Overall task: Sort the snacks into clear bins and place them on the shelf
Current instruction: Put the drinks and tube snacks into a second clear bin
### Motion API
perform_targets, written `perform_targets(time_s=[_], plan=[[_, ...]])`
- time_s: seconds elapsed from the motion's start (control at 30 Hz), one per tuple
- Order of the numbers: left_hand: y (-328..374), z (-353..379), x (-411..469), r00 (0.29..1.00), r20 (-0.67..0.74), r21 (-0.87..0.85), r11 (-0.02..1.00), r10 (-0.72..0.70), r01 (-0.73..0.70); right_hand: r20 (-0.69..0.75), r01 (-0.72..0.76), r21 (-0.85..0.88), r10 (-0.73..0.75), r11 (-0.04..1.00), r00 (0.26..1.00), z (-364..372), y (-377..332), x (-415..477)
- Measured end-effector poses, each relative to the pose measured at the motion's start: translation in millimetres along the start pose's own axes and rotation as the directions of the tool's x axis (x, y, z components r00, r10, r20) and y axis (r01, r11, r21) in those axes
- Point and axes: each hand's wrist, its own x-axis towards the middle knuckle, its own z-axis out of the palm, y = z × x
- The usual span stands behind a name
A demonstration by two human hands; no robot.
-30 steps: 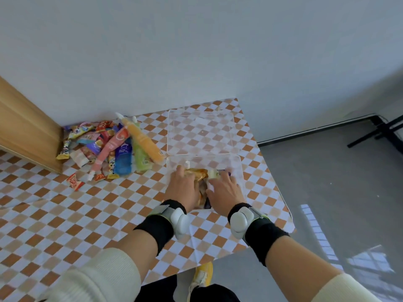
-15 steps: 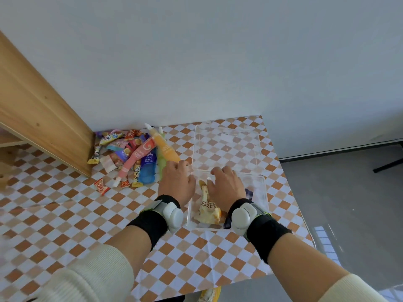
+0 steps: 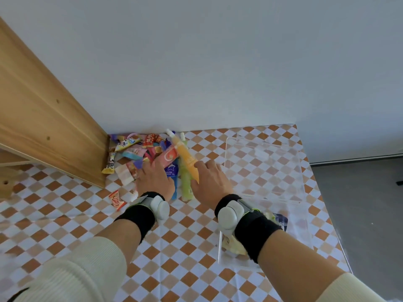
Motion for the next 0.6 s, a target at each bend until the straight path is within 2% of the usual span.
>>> perform_targets(time_s=[0.17,0.3,0.5,0.6], plan=[[-17.8,7.7,25.5,0.997,0.004,0.059,0.995,0.074,-0.074,0.134,-0.177,-0.001,0.176,0.984,0.975,26.6,-8.0,34.7],[-20.4,11.7,38.0,0.994,0.01,0.076,0.991,0.109,-0.11,0.16,-0.292,-0.042,0.295,0.955,0.942,39.6,-5.8,48.1],[-19.3,8.7,39.2,0.991,0.042,0.033,0.992,0.123,-0.125,0.17,-0.293,-0.059,0.299,0.954,0.939,41.5,-5.6,55.4],[-18.5,2.5,33.6,0.992,0.026,-0.035,0.992,0.126,-0.125,0.151,-0.308,0.017,0.302,0.951,0.941,34.4,-5.5,53.2]])
